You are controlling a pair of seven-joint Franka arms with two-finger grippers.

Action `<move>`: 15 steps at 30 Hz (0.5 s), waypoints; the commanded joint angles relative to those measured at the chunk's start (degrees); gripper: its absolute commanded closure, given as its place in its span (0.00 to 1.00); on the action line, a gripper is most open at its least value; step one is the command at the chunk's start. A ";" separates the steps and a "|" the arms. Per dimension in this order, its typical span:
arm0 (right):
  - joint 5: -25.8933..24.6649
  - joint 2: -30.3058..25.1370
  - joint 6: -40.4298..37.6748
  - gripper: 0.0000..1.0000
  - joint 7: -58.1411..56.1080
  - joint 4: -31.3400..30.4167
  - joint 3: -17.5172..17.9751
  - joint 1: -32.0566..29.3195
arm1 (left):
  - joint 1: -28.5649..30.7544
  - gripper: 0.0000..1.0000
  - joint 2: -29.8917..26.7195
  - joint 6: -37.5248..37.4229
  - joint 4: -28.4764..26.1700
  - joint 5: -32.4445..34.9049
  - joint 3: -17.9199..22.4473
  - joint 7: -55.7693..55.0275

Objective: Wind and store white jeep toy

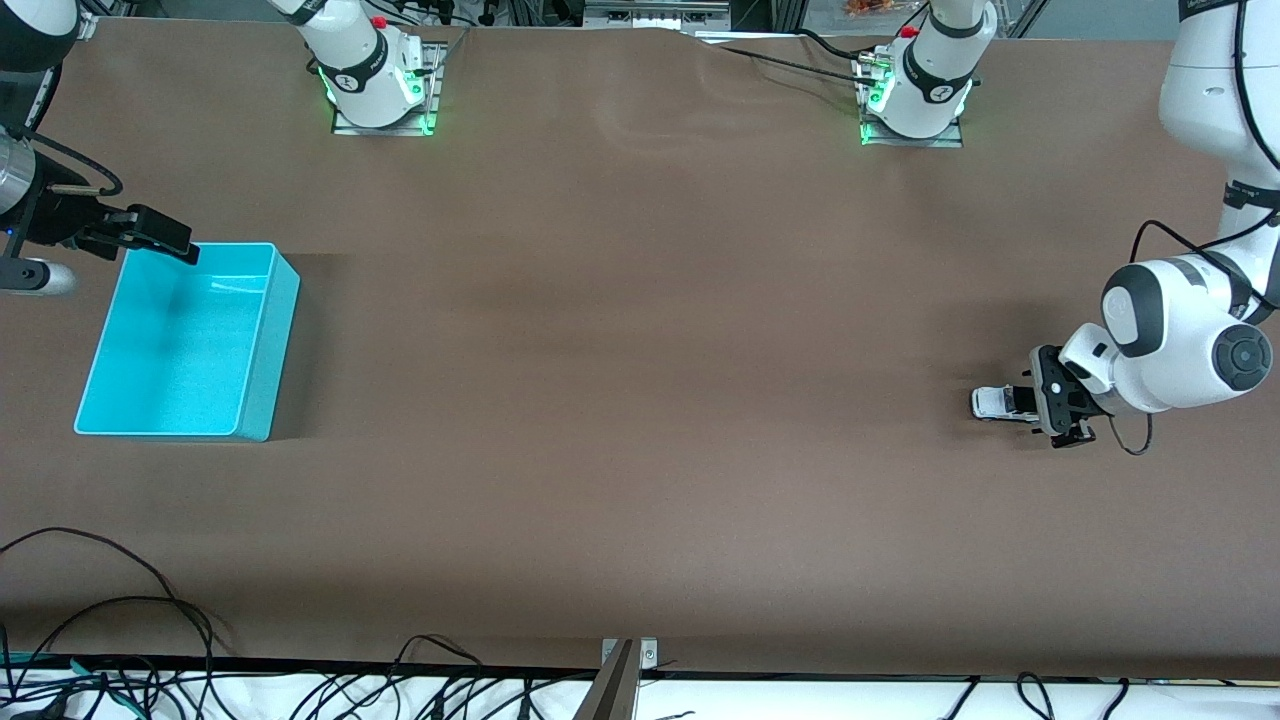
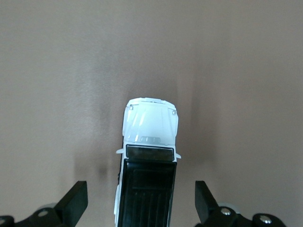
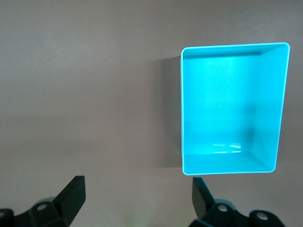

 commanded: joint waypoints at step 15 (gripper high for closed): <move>-0.49 -0.78 -0.27 0.00 -0.04 -0.75 -0.01 -0.11 | 0.58 0.78 0.70 1.09 -0.76 1.02 -0.70 3.56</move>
